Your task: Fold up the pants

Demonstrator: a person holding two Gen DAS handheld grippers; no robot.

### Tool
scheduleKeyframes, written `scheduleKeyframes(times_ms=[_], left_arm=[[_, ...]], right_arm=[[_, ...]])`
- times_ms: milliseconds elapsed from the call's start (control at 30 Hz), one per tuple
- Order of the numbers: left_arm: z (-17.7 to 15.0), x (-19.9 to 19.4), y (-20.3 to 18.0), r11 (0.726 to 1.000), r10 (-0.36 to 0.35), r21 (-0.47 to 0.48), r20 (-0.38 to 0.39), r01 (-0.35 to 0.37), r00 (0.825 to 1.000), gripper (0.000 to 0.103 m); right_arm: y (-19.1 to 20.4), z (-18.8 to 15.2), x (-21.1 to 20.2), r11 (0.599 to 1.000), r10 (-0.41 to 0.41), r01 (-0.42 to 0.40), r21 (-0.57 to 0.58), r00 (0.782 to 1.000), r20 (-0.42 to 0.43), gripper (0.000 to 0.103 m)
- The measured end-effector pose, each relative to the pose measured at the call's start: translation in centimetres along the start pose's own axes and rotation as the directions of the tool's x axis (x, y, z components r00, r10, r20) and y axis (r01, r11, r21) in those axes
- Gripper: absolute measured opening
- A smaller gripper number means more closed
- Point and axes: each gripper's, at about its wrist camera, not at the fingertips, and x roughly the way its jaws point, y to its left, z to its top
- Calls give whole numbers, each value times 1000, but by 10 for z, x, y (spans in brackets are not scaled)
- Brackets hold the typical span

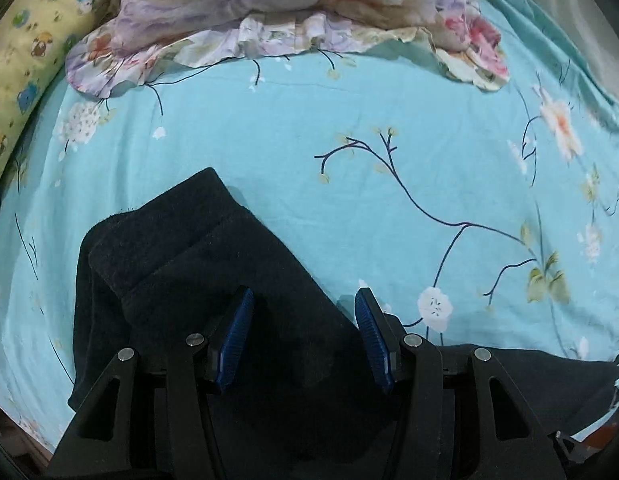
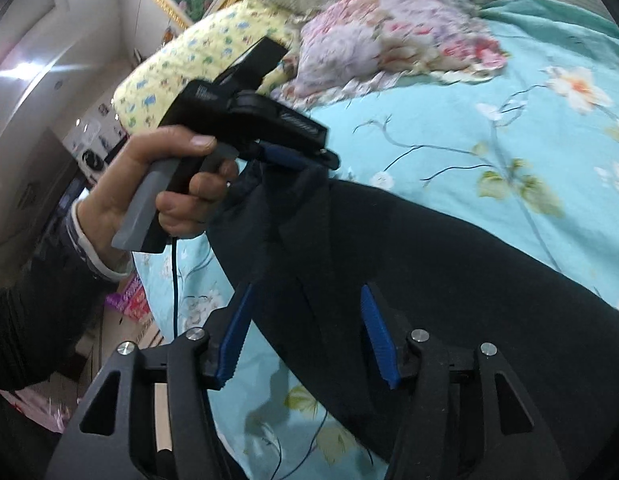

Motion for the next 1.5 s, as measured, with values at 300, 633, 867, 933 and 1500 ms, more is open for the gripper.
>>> scheduleKeyframes(times_ms=[300,633,867,933,1500], left_arm=[[-21,-10,23,998,-58,-26,101,61,993,5],[-94,-77,83,904,-290,-193,377,381,880,3],[-149,-72,121,803,-371,-274,466,530,803,3],[-157,-67,128,786,-380,-296,463,543,801,3],[-195,-34,161,732,-396,-360,465,578,792,5]], right_arm=[[3,2,45,998,-34,27,-59,992,-121,18],[24,7,24,988,-70,61,-139,996,-63,7],[48,2,18,957,-147,127,-259,987,-59,7],[53,-3,19,950,-160,135,-282,985,-67,7],[63,-16,41,933,-222,165,-319,964,-149,10]])
